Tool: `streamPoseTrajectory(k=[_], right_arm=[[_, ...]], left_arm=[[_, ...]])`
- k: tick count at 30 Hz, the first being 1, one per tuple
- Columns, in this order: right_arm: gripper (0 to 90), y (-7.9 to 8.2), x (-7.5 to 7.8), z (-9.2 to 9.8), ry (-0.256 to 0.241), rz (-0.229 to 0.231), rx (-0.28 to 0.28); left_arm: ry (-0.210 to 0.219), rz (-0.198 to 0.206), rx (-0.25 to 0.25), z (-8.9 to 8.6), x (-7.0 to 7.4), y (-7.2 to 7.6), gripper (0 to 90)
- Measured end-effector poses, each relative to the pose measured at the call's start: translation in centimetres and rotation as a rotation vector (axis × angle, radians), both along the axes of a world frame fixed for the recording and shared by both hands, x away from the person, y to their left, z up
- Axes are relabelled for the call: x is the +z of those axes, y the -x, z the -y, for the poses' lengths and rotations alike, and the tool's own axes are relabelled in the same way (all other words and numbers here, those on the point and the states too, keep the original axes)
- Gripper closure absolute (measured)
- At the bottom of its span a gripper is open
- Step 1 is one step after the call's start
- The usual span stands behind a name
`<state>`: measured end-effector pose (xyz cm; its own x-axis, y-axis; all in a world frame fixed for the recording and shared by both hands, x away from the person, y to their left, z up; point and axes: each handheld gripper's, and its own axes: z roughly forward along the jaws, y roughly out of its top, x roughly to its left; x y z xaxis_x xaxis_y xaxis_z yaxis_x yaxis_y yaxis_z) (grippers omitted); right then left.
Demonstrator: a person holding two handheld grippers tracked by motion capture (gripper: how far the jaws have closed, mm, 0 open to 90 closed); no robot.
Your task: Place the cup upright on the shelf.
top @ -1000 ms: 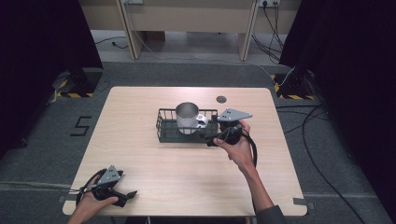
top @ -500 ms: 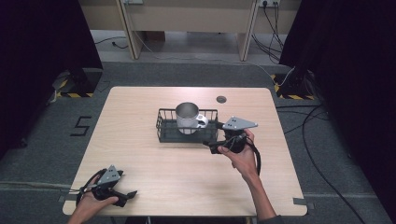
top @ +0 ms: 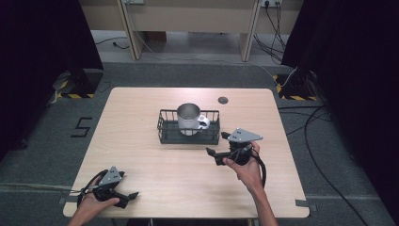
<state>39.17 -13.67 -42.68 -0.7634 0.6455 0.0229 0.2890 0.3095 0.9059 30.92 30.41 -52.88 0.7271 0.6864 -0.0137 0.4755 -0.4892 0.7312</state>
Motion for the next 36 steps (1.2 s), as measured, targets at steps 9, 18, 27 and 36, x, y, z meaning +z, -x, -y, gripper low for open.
streamPoseTrajectory(k=[9,18,27,36], right_arm=[[16.0,1.3,-1.1,0.8,0.002,-0.01,-0.013],[16.1,2.3,-2.0,1.1,-0.002,-0.01,-0.022],[16.0,3.5,-3.2,1.3,-0.008,-0.019,-0.023],[15.9,4.2,-4.3,1.4,0.003,-0.039,-0.023]], left_arm=[[0.0,0.0,0.0,0.0,0.0,0.0,0.0],[-0.001,0.0,0.0,0.0,0.0,0.0,0.0],[0.0,0.0,0.0,0.0,0.0,0.0,0.0],[-0.001,0.0,0.0,0.0,0.0,0.0,0.0]])
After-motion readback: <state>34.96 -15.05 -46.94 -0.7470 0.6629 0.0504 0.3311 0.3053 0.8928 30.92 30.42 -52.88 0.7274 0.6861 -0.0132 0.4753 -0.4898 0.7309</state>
